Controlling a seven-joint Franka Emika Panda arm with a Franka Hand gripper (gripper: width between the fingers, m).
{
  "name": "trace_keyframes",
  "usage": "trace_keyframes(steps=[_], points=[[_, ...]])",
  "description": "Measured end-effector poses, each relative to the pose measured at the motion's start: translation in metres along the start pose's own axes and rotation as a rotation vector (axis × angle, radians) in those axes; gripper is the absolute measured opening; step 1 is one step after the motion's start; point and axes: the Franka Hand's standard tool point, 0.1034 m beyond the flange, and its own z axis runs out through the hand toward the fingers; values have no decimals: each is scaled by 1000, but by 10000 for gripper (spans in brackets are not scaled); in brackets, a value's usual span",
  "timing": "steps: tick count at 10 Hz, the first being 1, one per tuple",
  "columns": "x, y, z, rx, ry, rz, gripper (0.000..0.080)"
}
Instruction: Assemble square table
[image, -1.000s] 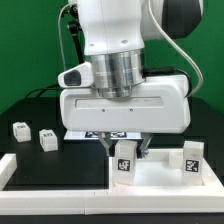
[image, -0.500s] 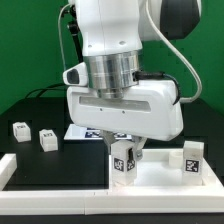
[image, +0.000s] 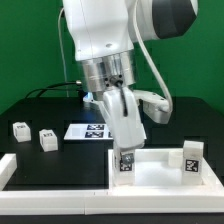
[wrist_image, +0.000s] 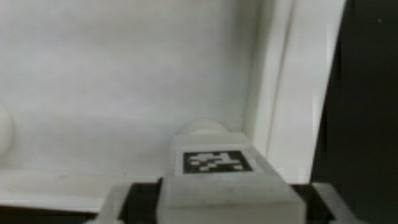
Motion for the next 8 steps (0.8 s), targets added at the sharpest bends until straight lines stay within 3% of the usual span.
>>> trace_keyframes(steps=[1,3,4,8], points=[[-1,0,1,0,1,-21,295],[-1,1,1,-6,7,-101,527],[-1,1,0,-25,18,-299,625],[-2,0,-2,-41,17,-744,649]])
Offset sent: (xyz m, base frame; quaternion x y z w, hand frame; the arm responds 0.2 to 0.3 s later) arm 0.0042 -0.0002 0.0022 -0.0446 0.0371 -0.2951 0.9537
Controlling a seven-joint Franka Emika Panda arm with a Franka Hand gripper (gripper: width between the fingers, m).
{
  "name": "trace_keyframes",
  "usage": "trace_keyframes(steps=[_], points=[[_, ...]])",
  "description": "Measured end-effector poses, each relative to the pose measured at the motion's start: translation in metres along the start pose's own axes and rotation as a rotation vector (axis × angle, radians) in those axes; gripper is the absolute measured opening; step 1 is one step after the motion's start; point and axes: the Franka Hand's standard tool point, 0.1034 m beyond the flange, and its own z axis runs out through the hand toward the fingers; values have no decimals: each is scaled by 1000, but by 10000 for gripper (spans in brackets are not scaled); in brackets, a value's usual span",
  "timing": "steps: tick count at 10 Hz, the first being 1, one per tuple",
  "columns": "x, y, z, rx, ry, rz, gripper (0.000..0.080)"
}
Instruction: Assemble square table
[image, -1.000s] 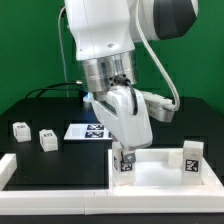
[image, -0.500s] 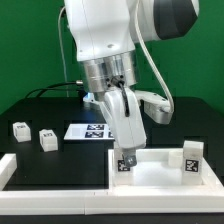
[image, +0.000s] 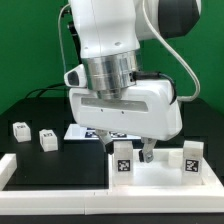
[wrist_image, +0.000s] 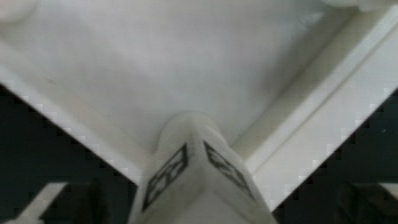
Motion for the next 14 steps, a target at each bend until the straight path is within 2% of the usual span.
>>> trace_keyframes(steps=[1,4,5,6,7,9,10,11,14], points=[[0,0,0,0,0,-70,649],[8,8,0,-35,12,-532,649],[10,10,-1,-35,12,-623,649],[12,11,-1,-35,14,-692,649],[12,11,-1,-33,15,-628,649],[12,11,-1,-33,16,-596,396],[12,11,-1,-31,17,-524,396],[12,11,-1,-29,18,-408,288],[12,11,-1,-28,21,-239,288]])
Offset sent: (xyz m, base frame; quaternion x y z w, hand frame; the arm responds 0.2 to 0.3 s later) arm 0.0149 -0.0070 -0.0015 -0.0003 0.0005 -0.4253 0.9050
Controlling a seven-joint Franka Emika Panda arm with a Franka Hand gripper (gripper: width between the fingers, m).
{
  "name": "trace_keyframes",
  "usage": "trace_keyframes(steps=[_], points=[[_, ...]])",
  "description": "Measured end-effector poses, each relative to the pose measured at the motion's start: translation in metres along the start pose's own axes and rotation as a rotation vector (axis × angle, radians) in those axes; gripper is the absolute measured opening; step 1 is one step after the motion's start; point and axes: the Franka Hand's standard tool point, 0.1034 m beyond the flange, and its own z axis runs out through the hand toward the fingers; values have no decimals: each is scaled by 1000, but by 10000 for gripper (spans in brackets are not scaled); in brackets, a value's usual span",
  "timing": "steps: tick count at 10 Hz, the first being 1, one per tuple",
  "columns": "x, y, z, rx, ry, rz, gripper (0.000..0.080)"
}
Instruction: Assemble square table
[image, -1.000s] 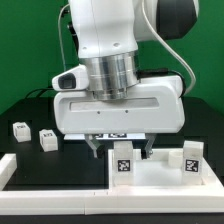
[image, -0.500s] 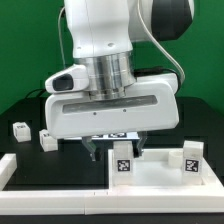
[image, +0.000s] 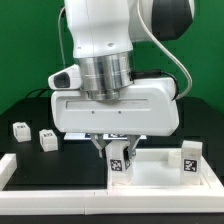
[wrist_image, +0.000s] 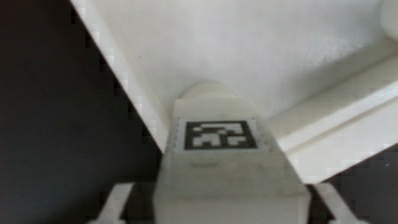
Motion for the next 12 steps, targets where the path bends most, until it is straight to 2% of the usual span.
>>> trace_keyframes(steps=[3,5,7,8,10,12], points=[[0,-1,1,8,-3,362,288],[-1,-1,2,51,-9,707,291],[-5,-7,4,58,-20,974,291],[-6,-7,4,81,-12,1069,291],[-5,-7,4,94,-24,1233,291],[-5,-7,4,95,-25,1266,291]])
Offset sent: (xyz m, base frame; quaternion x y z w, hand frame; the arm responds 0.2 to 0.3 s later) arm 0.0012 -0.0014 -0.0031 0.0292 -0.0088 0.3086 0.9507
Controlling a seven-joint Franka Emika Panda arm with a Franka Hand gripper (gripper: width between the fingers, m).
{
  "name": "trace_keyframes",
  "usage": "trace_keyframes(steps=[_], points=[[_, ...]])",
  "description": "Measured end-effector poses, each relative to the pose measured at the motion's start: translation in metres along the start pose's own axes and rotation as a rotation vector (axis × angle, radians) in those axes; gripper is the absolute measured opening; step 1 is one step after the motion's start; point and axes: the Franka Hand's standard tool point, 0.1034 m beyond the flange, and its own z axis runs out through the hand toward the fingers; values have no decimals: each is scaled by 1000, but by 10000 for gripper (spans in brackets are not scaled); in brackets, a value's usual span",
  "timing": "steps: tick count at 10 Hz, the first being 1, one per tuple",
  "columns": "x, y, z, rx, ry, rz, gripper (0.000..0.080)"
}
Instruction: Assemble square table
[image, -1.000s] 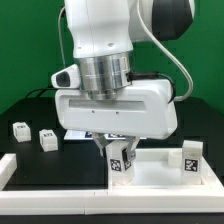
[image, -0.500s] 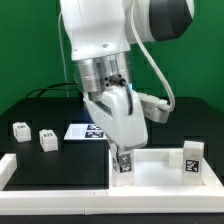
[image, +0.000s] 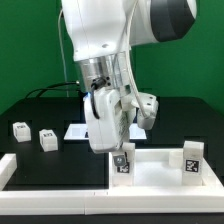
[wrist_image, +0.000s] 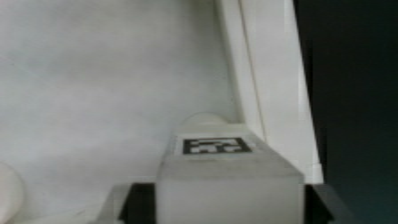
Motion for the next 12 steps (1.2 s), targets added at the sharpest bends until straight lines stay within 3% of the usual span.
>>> trace_keyframes(steps=[1,2,3,4,7,12], points=[[0,1,1,-9,1,-66,357],[-4,3,1,-38,1,-181,357],[-6,2,0,-44,7,-339,540],[-8,2,0,-49,13,-492,629],[-10,4,2,-54,10,-701,644],[-7,0,-1,-101,45,-1358,649]])
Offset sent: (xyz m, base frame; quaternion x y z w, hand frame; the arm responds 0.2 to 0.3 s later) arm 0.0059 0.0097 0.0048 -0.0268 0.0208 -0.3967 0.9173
